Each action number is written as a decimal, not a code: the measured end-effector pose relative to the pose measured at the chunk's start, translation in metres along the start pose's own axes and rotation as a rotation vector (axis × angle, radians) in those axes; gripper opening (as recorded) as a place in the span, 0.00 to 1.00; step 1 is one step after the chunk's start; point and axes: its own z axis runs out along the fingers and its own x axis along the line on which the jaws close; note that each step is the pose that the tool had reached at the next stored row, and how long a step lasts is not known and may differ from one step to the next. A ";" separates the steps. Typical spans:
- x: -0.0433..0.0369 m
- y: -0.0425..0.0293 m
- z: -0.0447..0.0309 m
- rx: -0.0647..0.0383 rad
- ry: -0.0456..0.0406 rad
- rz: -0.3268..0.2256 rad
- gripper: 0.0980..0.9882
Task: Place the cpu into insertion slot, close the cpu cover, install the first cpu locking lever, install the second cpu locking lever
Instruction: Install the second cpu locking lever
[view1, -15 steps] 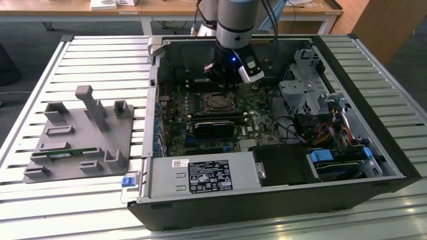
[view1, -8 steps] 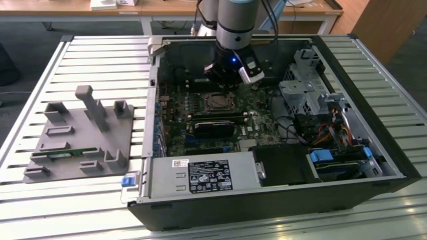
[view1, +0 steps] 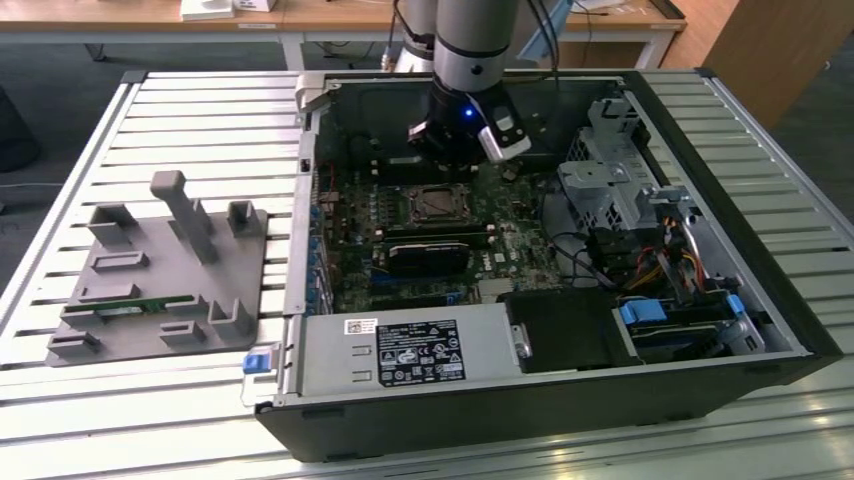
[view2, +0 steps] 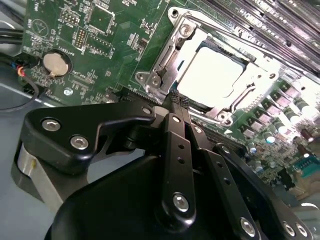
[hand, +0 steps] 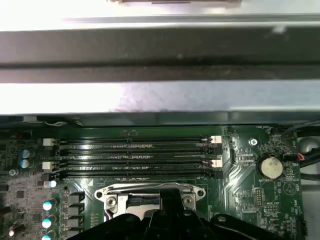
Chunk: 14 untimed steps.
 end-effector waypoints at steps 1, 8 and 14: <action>0.0000 0.0004 -0.0035 0.000 0.0000 0.000 0.01; -0.0001 0.0012 -0.0195 0.001 -0.0001 0.000 0.01; -0.0003 -0.0059 -0.0203 0.001 -0.0001 0.000 0.01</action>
